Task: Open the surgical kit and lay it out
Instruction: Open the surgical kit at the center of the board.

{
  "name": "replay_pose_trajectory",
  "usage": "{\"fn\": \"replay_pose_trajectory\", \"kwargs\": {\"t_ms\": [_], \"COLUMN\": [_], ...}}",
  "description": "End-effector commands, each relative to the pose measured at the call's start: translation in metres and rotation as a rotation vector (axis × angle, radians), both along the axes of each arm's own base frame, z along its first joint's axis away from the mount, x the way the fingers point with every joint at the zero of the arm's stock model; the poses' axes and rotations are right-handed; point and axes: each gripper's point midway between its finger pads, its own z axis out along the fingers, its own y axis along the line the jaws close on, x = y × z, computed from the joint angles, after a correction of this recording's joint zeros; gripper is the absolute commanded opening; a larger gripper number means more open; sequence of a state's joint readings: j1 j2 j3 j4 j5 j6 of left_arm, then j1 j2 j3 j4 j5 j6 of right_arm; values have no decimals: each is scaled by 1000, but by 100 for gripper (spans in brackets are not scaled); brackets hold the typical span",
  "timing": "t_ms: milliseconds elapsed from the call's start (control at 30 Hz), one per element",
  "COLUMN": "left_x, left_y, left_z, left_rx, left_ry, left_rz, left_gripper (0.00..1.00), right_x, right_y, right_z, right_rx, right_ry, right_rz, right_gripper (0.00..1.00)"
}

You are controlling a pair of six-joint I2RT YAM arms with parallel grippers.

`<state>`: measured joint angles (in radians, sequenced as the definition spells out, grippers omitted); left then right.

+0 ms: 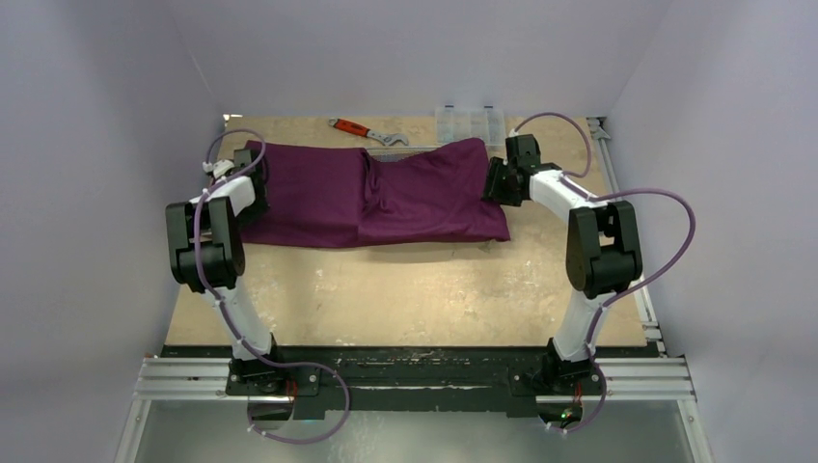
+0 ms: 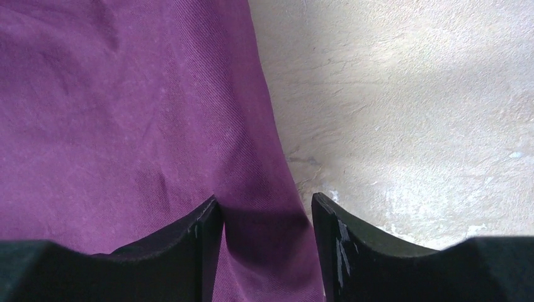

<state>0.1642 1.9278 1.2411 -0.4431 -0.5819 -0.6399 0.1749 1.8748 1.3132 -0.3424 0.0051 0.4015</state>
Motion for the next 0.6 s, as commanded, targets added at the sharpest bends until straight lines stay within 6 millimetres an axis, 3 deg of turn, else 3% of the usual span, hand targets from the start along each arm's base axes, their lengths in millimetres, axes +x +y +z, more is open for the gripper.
{"fn": "replay_pose_trajectory", "kwargs": {"t_ms": [0,300,433,567], "left_x": [12,60,66,69], "left_y": [-3,-18,-20,-22], "left_z": [15,83,90,82], "left_rx": [-59,-121,-129,-141], "left_ry": [-33,-227,-254,-249], "left_rz": [-60,-180,-193,-204], "left_gripper": [55,58,58,58], "right_x": [16,21,24,32], "right_y": [3,1,7,13], "right_z": [12,10,7,6], "right_rx": [16,34,98,110], "right_ry": [-50,-61,-66,-74], "right_rz": [-15,-88,-142,-144], "right_gripper": [54,17,8,6]}}
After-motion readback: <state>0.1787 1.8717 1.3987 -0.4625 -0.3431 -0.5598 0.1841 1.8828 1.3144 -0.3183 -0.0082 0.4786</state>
